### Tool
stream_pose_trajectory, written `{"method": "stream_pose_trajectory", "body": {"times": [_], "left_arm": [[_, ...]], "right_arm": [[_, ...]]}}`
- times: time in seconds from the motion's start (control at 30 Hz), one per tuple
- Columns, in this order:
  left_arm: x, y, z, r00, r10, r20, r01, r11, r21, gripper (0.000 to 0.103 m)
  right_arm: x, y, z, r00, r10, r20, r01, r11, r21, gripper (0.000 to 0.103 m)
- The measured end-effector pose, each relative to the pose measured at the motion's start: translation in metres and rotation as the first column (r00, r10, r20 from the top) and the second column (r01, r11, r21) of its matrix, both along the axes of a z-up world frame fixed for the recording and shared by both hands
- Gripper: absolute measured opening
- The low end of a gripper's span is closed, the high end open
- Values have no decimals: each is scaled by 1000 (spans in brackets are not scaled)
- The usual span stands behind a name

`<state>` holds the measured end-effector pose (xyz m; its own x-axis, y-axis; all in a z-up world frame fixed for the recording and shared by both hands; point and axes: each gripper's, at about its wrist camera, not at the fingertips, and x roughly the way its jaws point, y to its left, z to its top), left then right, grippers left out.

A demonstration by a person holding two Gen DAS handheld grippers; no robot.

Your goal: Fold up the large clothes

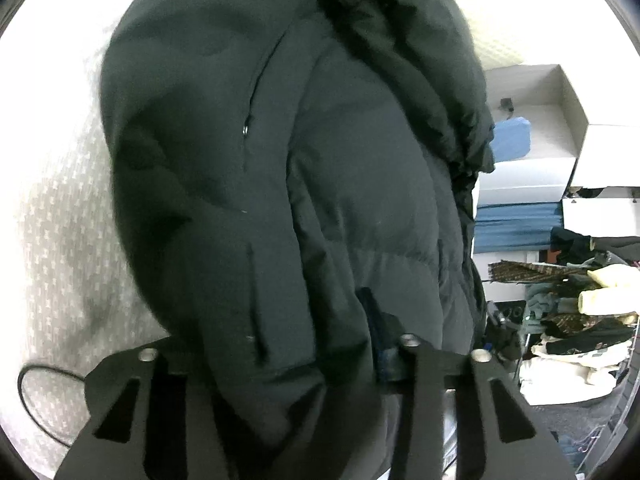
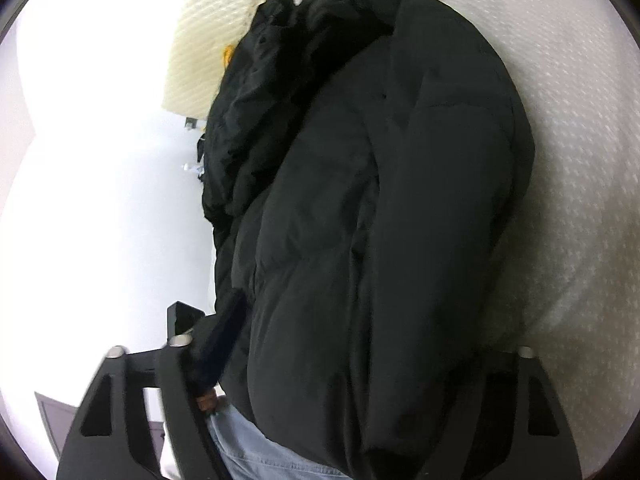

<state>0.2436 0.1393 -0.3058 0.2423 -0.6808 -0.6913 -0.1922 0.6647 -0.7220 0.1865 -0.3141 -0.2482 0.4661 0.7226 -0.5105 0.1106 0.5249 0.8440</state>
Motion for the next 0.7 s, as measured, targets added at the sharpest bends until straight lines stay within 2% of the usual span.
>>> {"method": "stream_pose_trajectory", "body": {"times": [0.03,0.13,0.2,0.27,0.43,0.53,0.7], "left_arm": [[-1,2,2,1000,7,15,-7,1000,-7,27],[-6,5,12,997,23,68,-22,1000,-13,19],[-9,2,22,992,18,124,-21,1000,22,16],[-12,-1,32,986,10,168,-17,999,42,14],[-26,8,52,970,62,234,-60,998,-16,9],[-40,7,64,964,63,257,-59,998,-25,9],[-61,20,94,955,75,288,-62,997,-52,8]], "right_arm": [[0,0,1,1000,2,3,-2,1000,-7,54],[-3,-1,4,1000,8,10,-8,999,-42,23],[-4,2,7,999,27,21,-25,997,-68,17],[-6,3,13,999,32,41,-29,995,-91,13],[-14,3,44,990,32,137,-16,993,-115,9],[-27,6,66,979,45,201,-20,992,-127,9],[-51,5,82,966,32,255,-10,996,-86,8]]}}
